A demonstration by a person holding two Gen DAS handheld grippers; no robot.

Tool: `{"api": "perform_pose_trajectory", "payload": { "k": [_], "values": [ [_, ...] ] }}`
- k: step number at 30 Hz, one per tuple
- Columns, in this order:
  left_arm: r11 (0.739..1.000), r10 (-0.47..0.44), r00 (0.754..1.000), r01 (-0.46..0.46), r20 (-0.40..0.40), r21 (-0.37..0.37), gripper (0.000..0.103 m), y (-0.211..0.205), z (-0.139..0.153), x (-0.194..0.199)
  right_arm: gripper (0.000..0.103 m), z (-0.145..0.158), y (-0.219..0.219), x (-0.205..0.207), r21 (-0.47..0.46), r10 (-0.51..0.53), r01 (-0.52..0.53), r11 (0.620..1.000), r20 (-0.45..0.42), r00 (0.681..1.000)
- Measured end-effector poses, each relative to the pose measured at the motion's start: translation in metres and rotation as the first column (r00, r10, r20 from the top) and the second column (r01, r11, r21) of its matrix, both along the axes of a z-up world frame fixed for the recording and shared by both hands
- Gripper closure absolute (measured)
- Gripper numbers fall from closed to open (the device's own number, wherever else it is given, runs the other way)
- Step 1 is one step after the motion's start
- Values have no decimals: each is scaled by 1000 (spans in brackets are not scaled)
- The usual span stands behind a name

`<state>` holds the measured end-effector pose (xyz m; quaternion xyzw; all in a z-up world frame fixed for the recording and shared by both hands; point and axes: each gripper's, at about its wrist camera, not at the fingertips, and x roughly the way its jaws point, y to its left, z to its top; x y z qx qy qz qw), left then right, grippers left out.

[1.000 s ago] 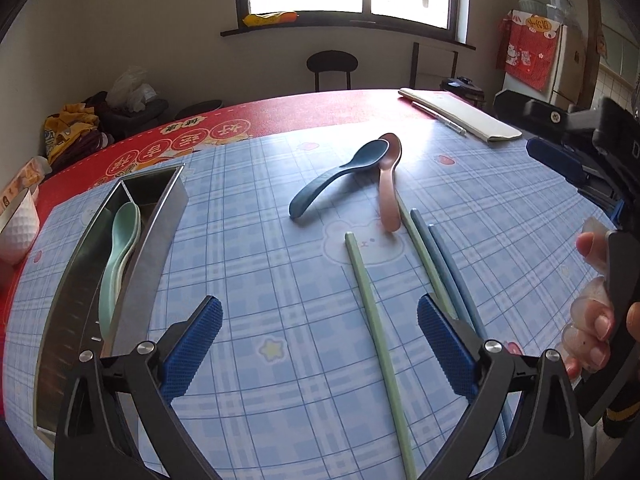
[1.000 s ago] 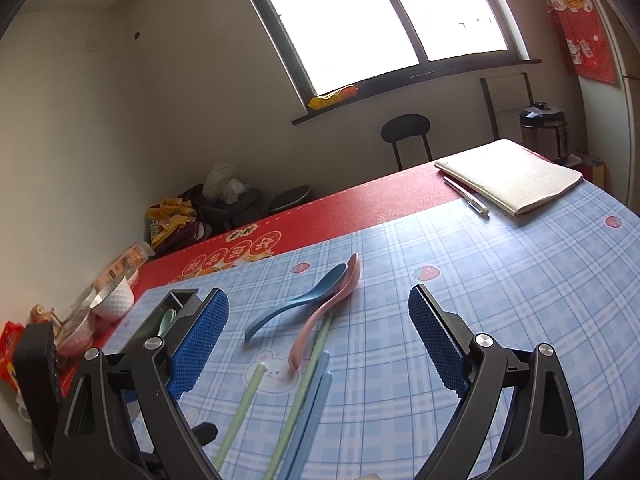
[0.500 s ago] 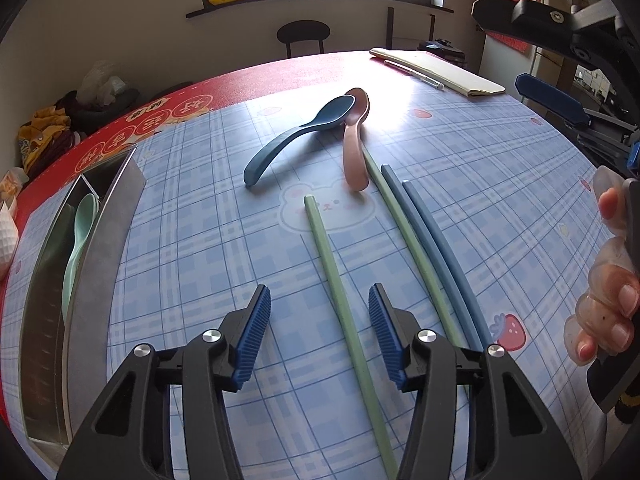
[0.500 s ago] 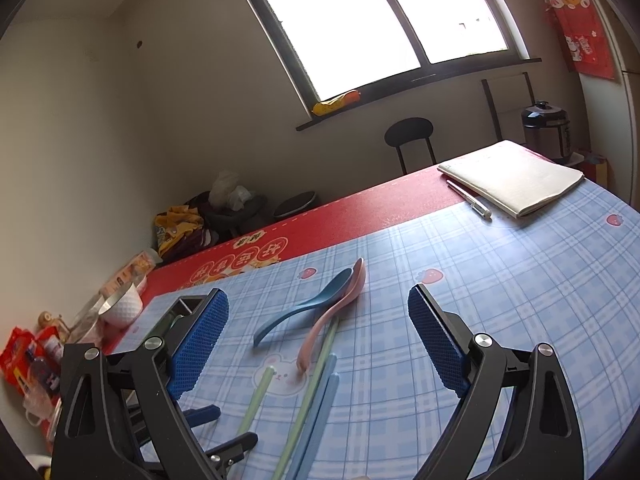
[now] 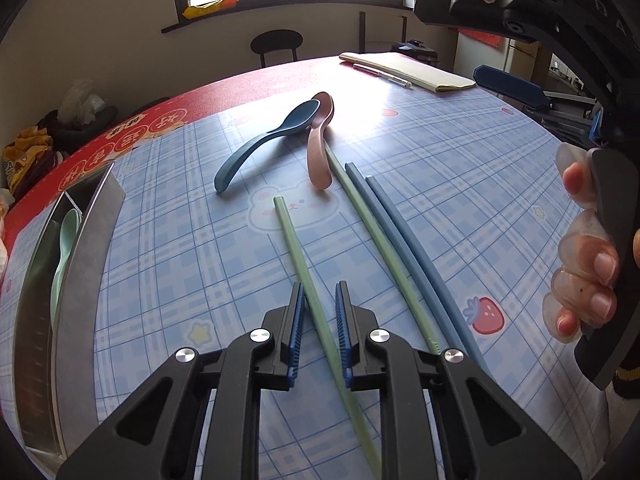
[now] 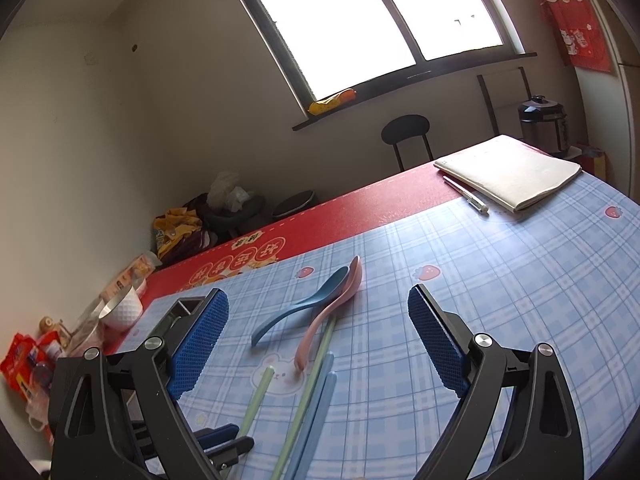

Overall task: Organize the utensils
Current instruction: 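Move the left gripper to the green chopstick and close on it, then lift the green chopstick with the left gripper, then grasp the pink spoon with the right gripper and lift it while the left gripper holds the green chopstick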

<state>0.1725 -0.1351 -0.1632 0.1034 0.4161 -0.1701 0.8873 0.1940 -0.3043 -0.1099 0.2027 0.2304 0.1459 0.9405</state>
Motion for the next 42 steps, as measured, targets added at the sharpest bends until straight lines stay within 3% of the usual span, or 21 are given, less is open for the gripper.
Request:
{"api": "perform_pose_trajectory", "payload": {
  "k": [12,18,25,31,36,42],
  "values": [
    [980,121,992,-125,-36,-157,97,35,3,8,15,-9,0,5,7,-4,5,1000,-43,999],
    [968,147,989,-144,1,-205,97,44,11,2,15,-13,0,9,10,-2,2,1000,-63,998],
    [937,144,989,-123,44,-326,97,62,35,-1,15,-16,-2,12,6,-4,4,1000,-73,997],
    [921,189,970,-122,151,-369,97,83,59,-2,16,-14,8,13,-17,56,-57,998,-40,998],
    [916,194,970,-125,149,-381,97,87,48,-1,43,-18,18,16,-46,105,-108,993,-51,993],
    [905,220,968,-155,125,-397,97,93,41,2,75,-25,16,23,-15,126,-128,992,-99,987]
  ]
}}
